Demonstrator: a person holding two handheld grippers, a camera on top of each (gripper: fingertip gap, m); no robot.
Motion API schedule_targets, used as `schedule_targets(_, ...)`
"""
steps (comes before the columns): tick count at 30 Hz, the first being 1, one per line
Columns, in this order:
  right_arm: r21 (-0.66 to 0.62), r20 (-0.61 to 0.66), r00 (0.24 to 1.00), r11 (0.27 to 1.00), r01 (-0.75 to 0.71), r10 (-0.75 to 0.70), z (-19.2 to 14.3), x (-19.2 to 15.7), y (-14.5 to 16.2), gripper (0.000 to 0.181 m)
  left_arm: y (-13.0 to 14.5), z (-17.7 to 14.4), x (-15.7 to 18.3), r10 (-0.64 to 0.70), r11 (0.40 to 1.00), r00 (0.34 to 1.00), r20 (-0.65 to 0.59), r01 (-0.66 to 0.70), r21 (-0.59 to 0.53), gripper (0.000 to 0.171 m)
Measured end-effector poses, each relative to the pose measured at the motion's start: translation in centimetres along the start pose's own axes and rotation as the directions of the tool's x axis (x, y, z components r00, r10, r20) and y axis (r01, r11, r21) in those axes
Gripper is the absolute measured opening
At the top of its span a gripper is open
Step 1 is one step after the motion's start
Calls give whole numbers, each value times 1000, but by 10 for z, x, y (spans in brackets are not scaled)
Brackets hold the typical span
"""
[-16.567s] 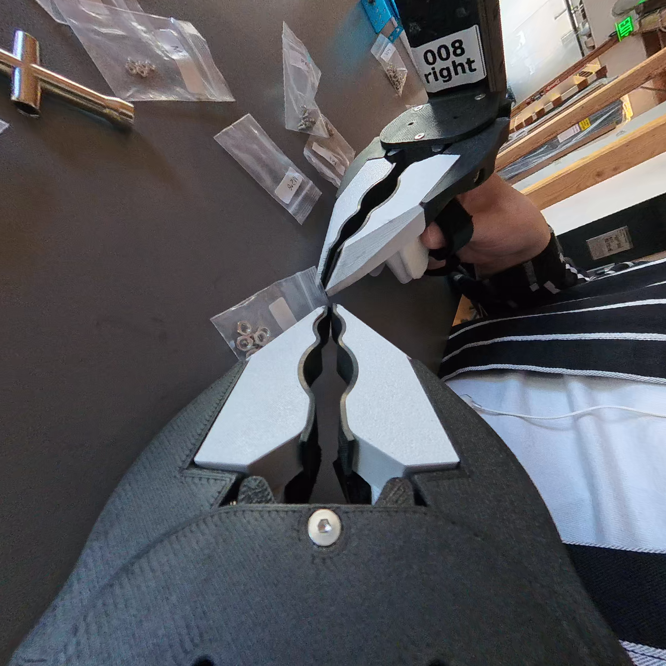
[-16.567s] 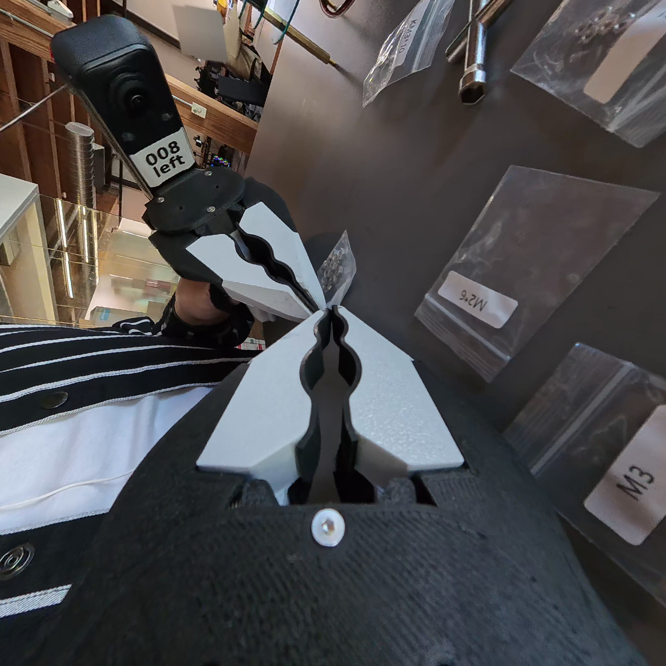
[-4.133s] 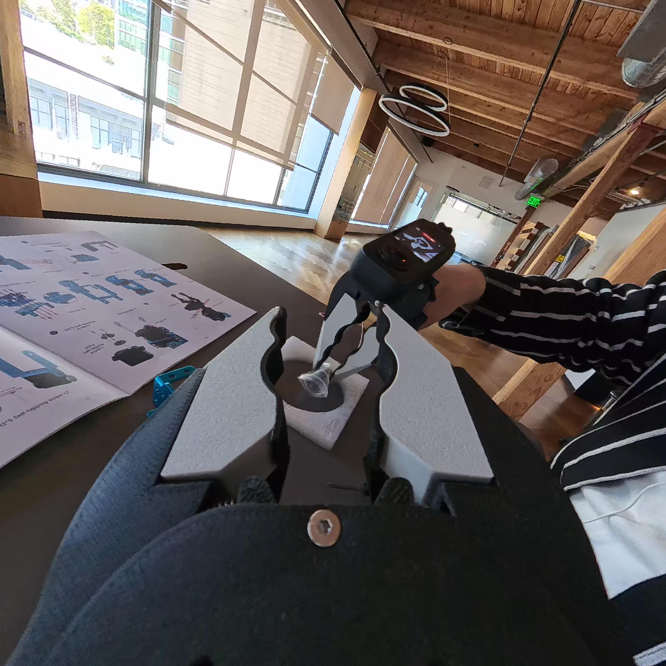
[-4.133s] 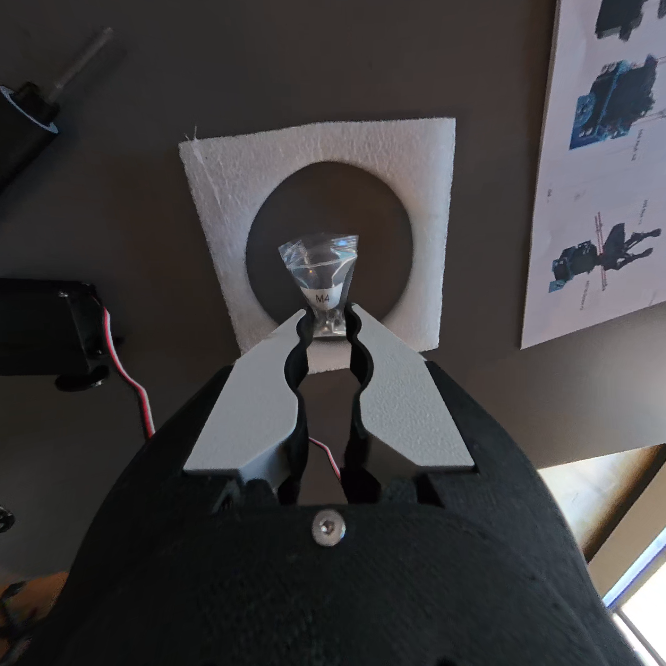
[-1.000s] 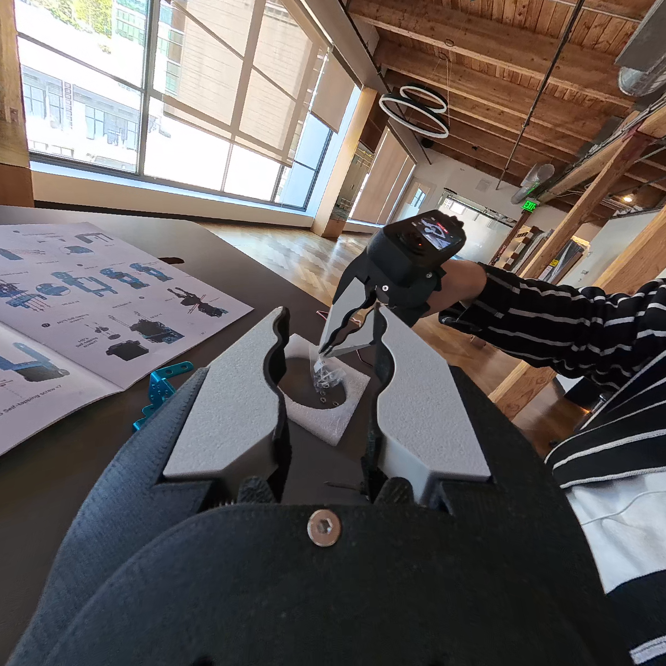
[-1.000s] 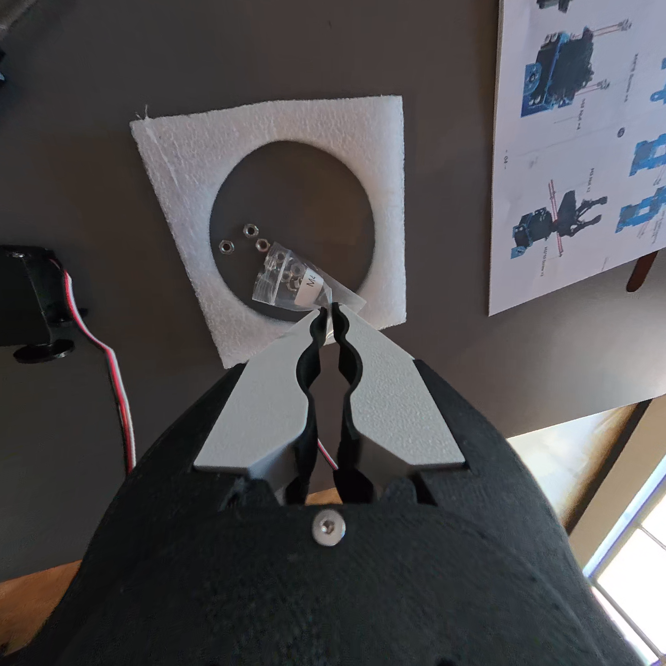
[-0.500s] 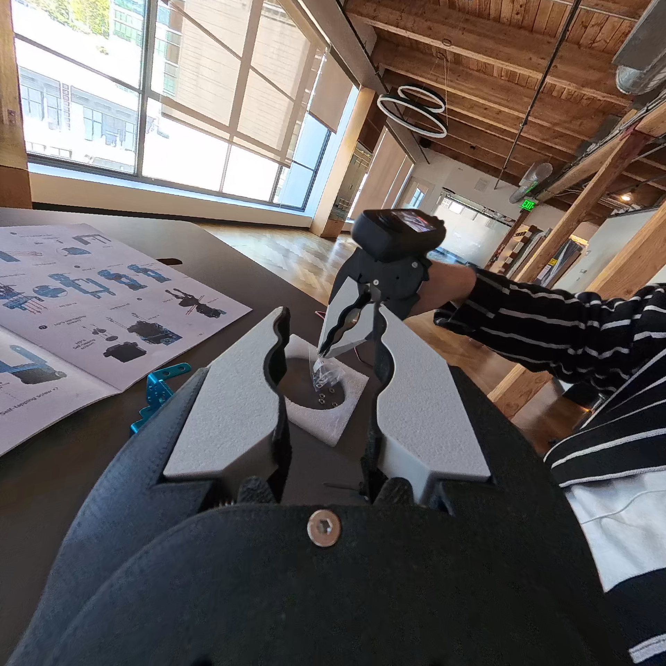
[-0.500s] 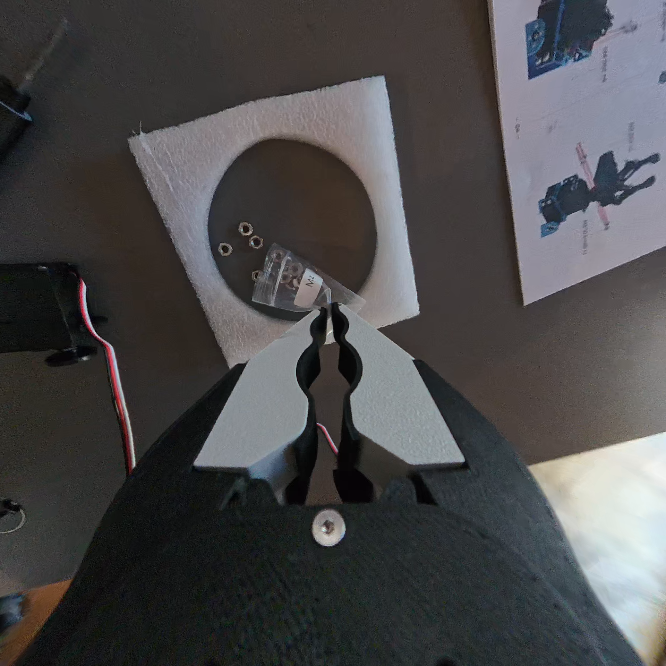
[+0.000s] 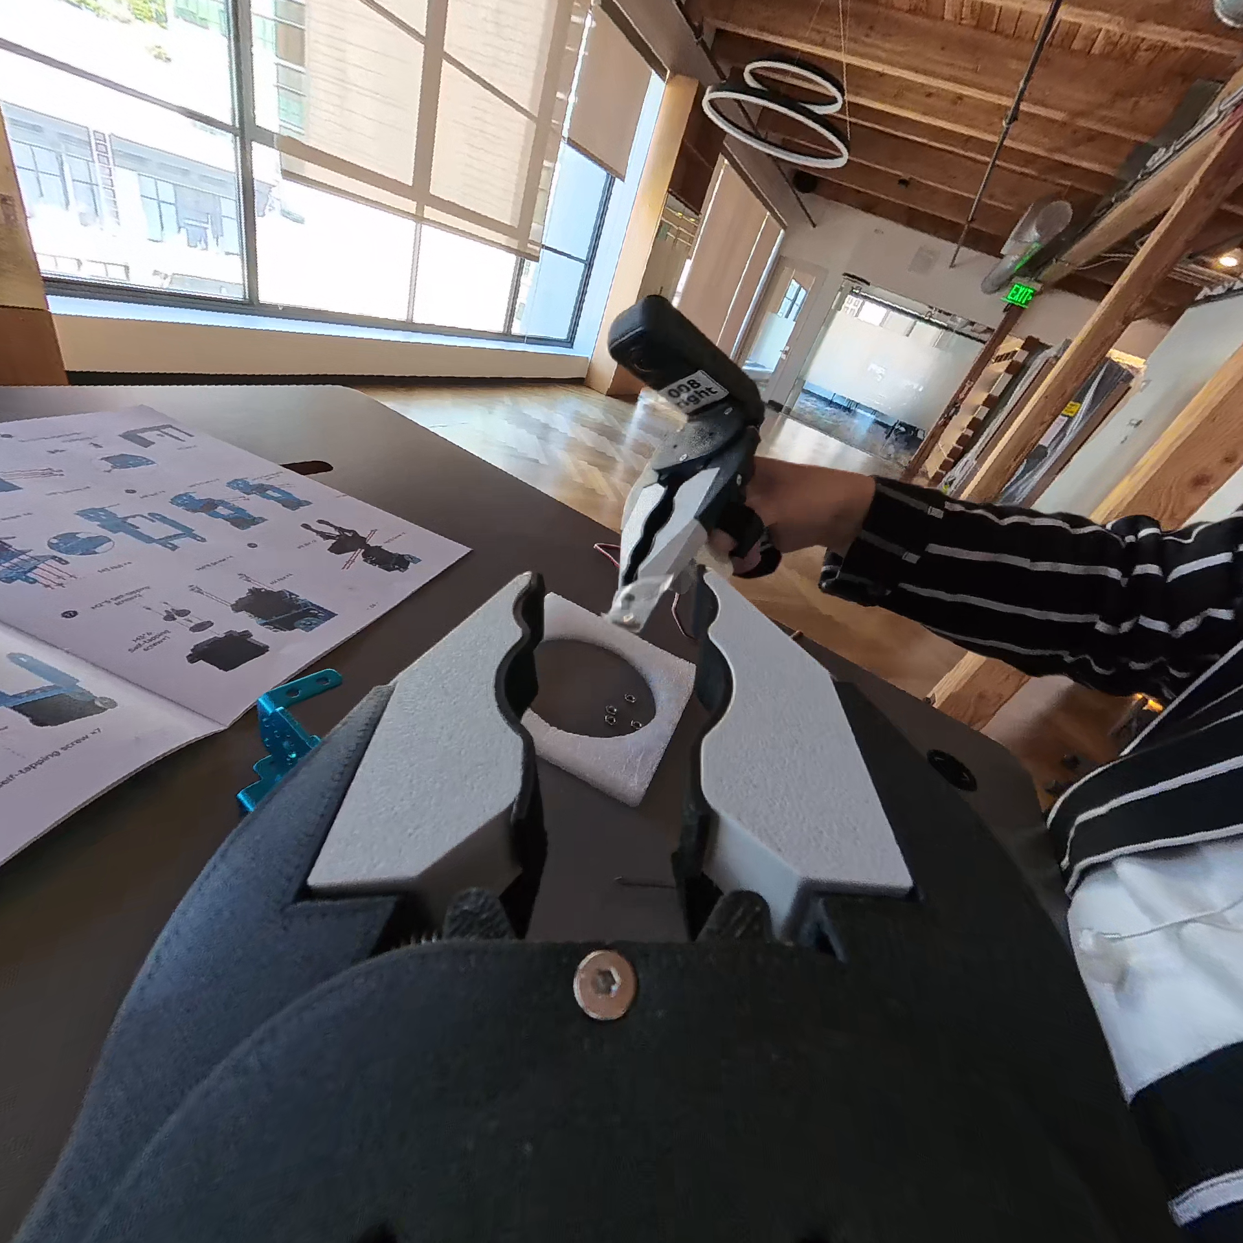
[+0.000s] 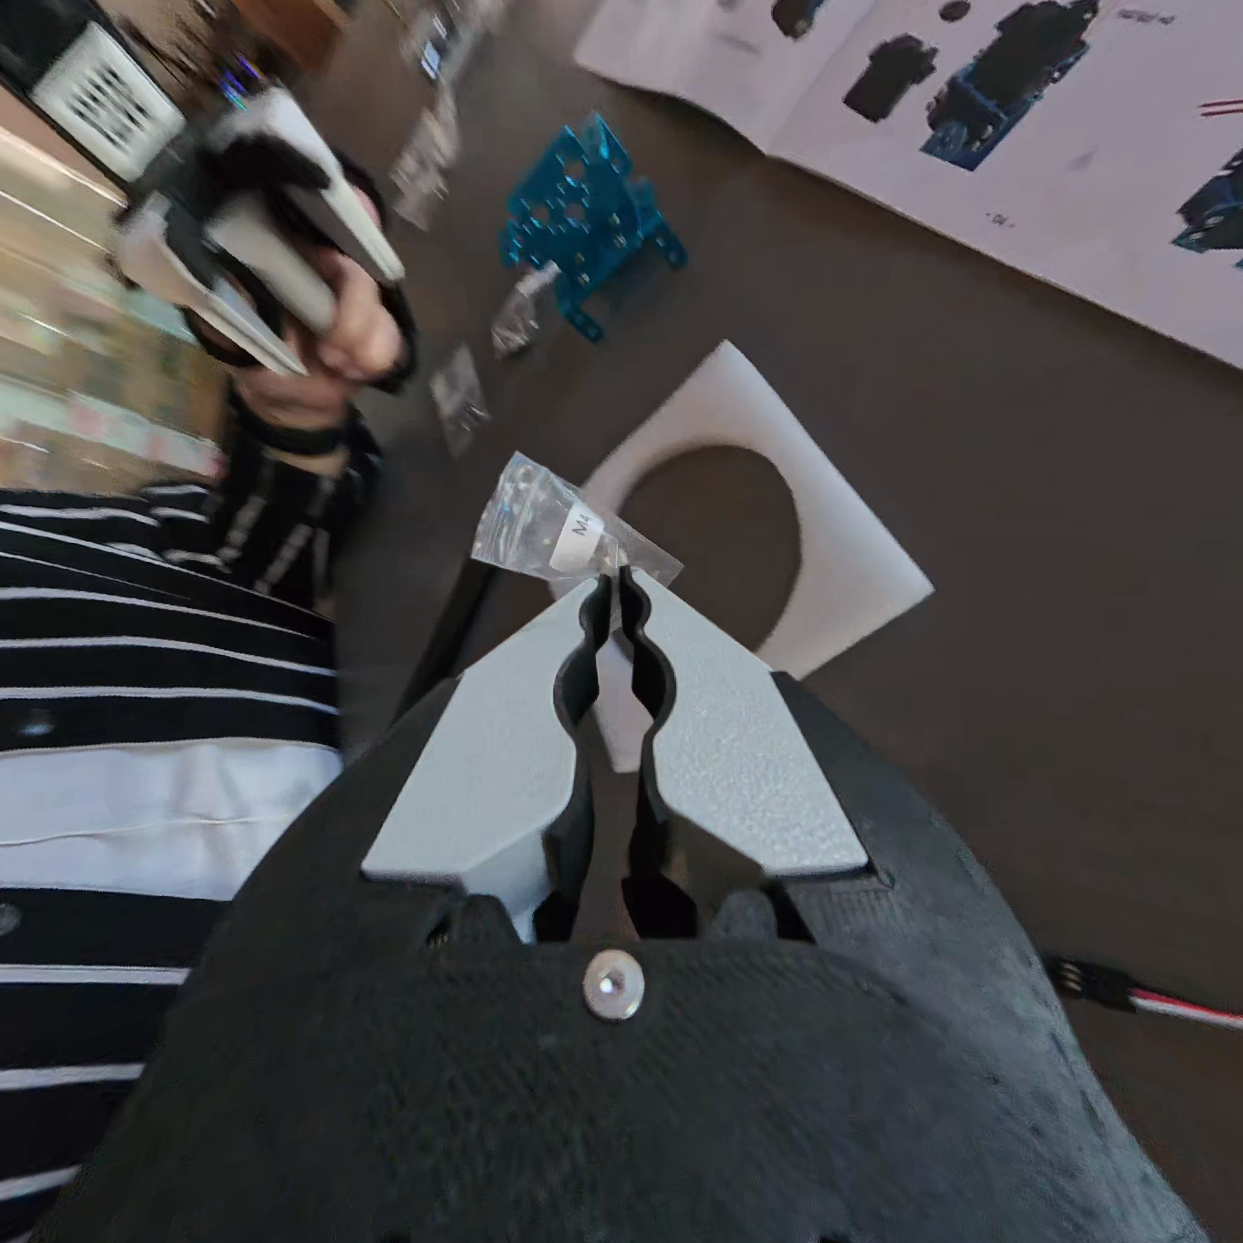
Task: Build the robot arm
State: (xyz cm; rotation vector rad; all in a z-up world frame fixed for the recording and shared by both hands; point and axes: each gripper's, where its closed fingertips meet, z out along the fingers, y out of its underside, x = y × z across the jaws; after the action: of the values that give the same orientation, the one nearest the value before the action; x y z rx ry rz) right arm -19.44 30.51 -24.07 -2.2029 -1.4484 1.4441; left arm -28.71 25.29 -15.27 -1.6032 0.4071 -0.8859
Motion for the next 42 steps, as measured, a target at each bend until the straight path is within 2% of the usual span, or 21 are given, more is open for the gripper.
schedule_targets(5,145,220,972,983,-116,82,-10,-28,-15,2,1,5,8,-8,1000,1000,-28,8,0,41)
schedule_targets(11,186,401,911,966,-179,92,-17,-67,-26,2,-2,14,33,19,999,998,-60,-22,-36,36)
schedule_targets(15,171,562,824,965,-200,72,-21,-112,-34,2,-16,19,62,29,999,993,-117,-31,-16,29)
schedule_targets(18,121,598,801,983,-138,39,-16,-136,-30,2,-30,18,81,59,998,989,-134,-57,15,28)
schedule_targets(22,60,637,770,994,-96,35,-8,-153,-24,2,-29,15,97,131,991,985,-113,-132,-5,31)
schedule_targets(25,17,669,742,997,-78,47,-2,-162,-19,1,-24,12,103,146,989,985,-86,-148,-8,18)
schedule_targets(26,1,676,735,997,-72,52,1,-164,-17,1,-22,10,109,144,989,984,-104,-145,-6,6)
schedule_targets(29,-47,713,697,997,-56,73,6,-175,-14,2,-23,1,114,151,989,987,-60,-151,7,0)
schedule_targets(35,-58,764,643,998,-4,48,21,-206,-29,4,-42,-32,115,127,989,991,36,-129,66,0)
schedule_targets(38,-44,763,646,999,10,27,35,-220,-42,12,-56,-56,112,76,989,995,59,-82,123,0)
schedule_targets(42,-3,705,707,997,75,-51,62,-236,-57,39,-70,-94,106,31,980,995,90,-48,192,0)
